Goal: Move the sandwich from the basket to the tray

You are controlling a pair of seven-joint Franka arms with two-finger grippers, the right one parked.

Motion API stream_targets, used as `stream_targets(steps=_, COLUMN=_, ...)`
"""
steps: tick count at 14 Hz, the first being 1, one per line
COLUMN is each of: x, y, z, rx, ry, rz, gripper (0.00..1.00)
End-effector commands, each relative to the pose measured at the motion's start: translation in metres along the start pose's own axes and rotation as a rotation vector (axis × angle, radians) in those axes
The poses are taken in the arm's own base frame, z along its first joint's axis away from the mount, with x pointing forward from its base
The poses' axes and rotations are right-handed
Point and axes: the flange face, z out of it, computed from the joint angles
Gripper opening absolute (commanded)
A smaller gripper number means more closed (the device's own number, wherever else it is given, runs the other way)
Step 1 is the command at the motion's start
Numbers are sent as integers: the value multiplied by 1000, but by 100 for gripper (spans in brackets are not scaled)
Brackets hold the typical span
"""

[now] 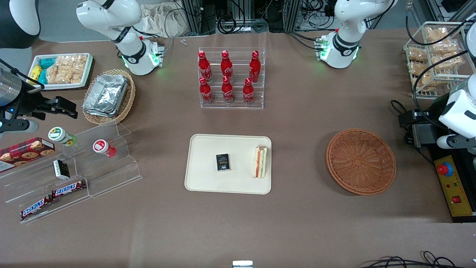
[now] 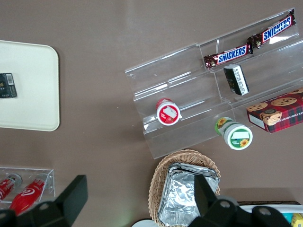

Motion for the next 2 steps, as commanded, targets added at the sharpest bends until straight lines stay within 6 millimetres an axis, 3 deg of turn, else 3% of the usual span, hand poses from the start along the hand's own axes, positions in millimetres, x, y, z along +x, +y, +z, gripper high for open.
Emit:
stream_targets(steps=1, x=-16, y=-9, z=-12, rx=-24, ry=3, rz=36, gripper=100)
stream_targets(steps=2, x=-16, y=-11, z=-12, rx=-25, ry=4, rz=44, gripper=100)
